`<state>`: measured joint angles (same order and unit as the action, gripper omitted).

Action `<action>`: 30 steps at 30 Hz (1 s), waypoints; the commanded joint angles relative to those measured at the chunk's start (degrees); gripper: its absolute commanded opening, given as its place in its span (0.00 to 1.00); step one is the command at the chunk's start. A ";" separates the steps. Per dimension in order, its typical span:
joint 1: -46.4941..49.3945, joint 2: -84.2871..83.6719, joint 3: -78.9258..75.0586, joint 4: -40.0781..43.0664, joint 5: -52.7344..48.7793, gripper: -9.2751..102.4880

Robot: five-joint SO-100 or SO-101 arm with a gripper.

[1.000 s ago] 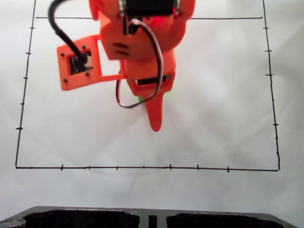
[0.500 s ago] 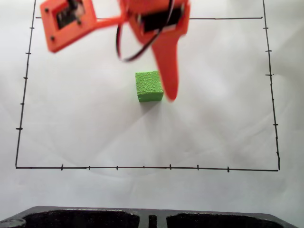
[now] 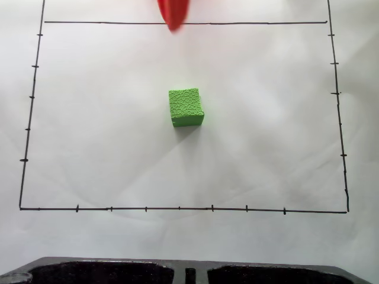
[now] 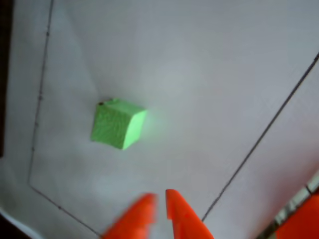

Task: Grasp the colored block, Place it on the black dot, and then return the arm to the default position.

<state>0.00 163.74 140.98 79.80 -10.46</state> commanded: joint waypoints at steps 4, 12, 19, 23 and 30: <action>1.49 11.16 7.29 -2.72 -0.09 0.08; 0.26 20.39 17.93 -7.21 2.37 0.08; 1.05 23.38 24.70 -14.59 1.49 0.08; 0.70 23.38 28.39 -19.16 2.99 0.08; 1.49 23.47 30.85 -21.09 7.21 0.08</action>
<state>0.70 186.42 172.00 59.94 -4.22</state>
